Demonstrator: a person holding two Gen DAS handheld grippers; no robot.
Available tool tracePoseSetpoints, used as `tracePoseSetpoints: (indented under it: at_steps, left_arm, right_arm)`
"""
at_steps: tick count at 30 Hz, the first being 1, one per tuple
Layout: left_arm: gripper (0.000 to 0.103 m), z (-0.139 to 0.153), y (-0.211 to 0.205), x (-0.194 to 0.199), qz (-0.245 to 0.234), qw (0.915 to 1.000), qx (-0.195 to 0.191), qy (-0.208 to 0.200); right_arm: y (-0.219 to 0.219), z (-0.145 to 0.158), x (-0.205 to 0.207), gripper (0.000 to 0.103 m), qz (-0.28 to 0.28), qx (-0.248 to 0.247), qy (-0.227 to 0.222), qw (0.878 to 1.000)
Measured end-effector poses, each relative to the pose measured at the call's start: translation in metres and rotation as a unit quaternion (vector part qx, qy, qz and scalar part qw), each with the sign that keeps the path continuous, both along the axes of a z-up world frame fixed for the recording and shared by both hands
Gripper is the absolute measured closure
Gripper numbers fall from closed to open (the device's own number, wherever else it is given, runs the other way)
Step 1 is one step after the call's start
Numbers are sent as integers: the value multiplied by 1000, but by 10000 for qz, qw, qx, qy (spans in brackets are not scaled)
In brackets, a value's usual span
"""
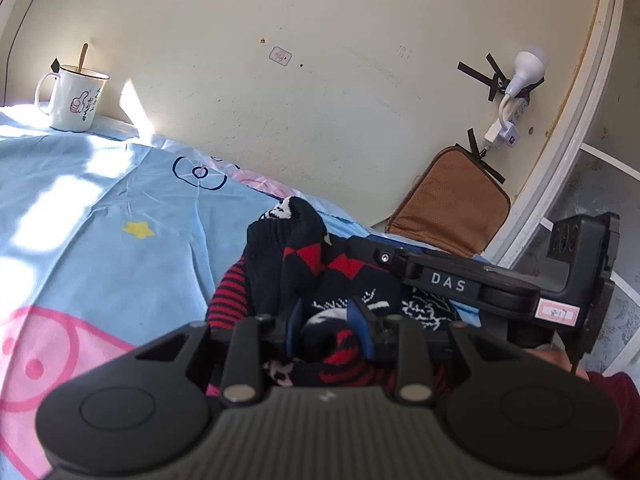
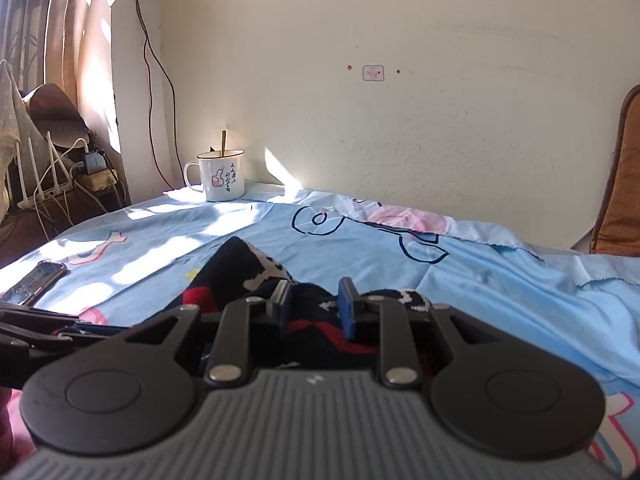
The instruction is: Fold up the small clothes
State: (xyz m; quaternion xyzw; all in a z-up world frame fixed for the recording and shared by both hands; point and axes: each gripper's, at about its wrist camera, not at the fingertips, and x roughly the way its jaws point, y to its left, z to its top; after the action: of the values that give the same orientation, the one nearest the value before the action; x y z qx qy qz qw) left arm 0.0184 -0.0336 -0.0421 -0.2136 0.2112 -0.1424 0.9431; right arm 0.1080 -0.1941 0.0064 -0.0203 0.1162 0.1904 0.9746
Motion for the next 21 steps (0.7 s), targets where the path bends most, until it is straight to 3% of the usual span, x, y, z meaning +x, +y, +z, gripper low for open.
tracePoseSetpoints:
  at_steps: [3,6,7,9,11,15,21]
  left_arm:
    - [65,3,1,-9,26,9997,-41,-226]
    - [49,7,2,-17,204,9988,-53,-444]
    - [49,8,3,-17,286,9985,-77,-452]
    - [47,7,10,-15,335,9983,-262,-392]
    - [42,6,15,-12,416,9980,-375,-294]
    - [14,4,29,-3,444,9961,-769,25]
    - [1,14,38,16,201,9949,-943,280]
  right_arm:
    - [-16,11,-14,56,52,795,31,9968]
    - [-29,19,-34,43,-219,978,-260,9946]
    - [-37,21,-38,40,-263,1064,-268,9936]
    - [-54,21,-43,35,-277,1374,-120,9901]
    - [-71,16,-46,22,-196,1773,179,9838]
    - [-96,-2,-50,17,90,2501,886,9641]
    - [-102,-22,-49,16,207,2795,1352,9504]
